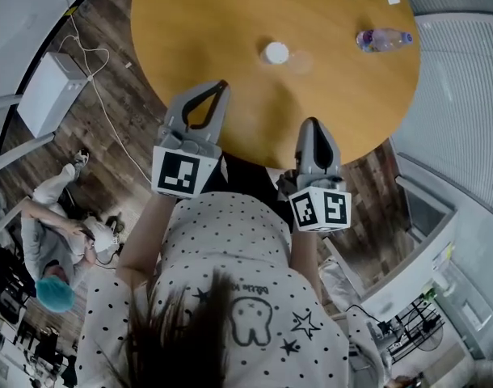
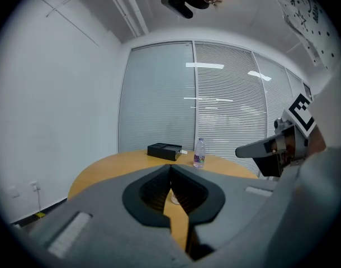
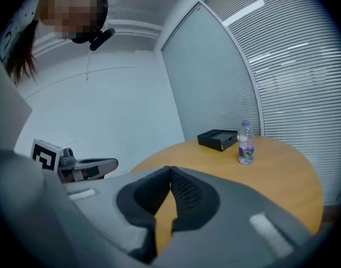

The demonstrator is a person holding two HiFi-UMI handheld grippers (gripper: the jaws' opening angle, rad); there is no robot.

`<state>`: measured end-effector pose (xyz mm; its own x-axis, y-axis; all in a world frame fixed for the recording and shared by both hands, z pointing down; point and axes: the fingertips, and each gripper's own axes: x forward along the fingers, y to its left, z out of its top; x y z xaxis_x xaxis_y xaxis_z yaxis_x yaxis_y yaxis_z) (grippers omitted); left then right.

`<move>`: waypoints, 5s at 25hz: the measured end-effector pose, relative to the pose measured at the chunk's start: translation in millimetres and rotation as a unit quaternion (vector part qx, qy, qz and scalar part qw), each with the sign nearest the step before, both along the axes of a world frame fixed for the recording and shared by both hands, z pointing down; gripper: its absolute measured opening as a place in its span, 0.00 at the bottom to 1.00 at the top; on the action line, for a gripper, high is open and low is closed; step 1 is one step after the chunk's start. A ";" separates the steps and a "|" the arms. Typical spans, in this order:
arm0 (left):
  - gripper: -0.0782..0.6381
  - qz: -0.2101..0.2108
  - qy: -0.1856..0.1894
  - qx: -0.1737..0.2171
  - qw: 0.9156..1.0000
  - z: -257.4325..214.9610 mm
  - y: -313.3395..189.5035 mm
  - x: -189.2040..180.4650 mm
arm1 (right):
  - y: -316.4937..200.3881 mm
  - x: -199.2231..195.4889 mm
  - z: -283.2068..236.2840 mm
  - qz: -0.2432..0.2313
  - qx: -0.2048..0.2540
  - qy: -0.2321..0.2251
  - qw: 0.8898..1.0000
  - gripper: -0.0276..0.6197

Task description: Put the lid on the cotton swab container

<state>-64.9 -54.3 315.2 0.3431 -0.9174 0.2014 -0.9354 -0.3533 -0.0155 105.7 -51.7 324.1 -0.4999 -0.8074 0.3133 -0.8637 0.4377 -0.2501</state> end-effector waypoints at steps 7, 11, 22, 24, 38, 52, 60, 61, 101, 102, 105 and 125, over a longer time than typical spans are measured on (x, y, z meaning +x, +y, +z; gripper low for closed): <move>0.12 -0.013 -0.010 -0.001 1.000 6.9 8.4 9.3 | -5.9 8.2 3.2 -0.015 -0.002 -0.015 1.000 0.05; 0.12 -0.016 -0.026 -0.003 1.000 11.4 7.7 11.5 | -10.9 12.4 3.3 -0.018 0.002 -0.029 0.999 0.05; 0.12 -0.004 -0.063 0.000 0.998 18.7 -3.7 2.6 | -21.1 15.7 -7.4 -0.016 0.018 -0.055 0.998 0.05; 0.12 -0.003 -0.055 -0.004 0.998 22.3 -10.4 2.3 | -27.0 15.6 -4.0 -0.014 0.019 -0.056 0.998 0.05; 0.13 0.062 -0.057 -0.038 0.996 75.1 -68.7 27.0 | -71.1 15.1 61.4 0.005 -0.032 -0.044 0.999 0.08; 0.34 0.149 -0.062 -0.096 0.982 148.9 -99.9 60.9 | -112.1 8.4 111.2 0.007 -0.089 -0.070 0.994 0.19; 0.49 0.204 -0.079 -0.126 0.968 184.8 -109.1 76.1 | -115.5 7.6 121.5 0.010 -0.112 -0.111 0.987 0.20; 0.49 0.211 -0.082 -0.128 0.966 187.5 -109.8 79.2 | -115.7 8.3 122.2 0.009 -0.113 -0.112 0.987 0.20; 0.43 0.208 -0.092 -0.120 0.966 191.9 -126.2 89.2 | -116.1 -31.0 103.8 -0.057 -0.090 -0.134 0.985 0.15; 0.43 0.208 -0.092 -0.120 0.967 192.0 -126.7 89.5 | -116.6 -32.3 103.8 -0.060 -0.090 -0.130 0.986 0.15; 0.43 0.208 -0.091 -0.120 0.966 192.7 -127.7 91.1 | -117.6 -34.4 104.6 -0.064 -0.090 -0.123 0.986 0.15; 0.43 0.209 -0.089 -0.120 0.966 192.7 -128.1 89.9 | -118.3 -53.1 104.2 -0.086 -0.087 -0.102 0.987 0.15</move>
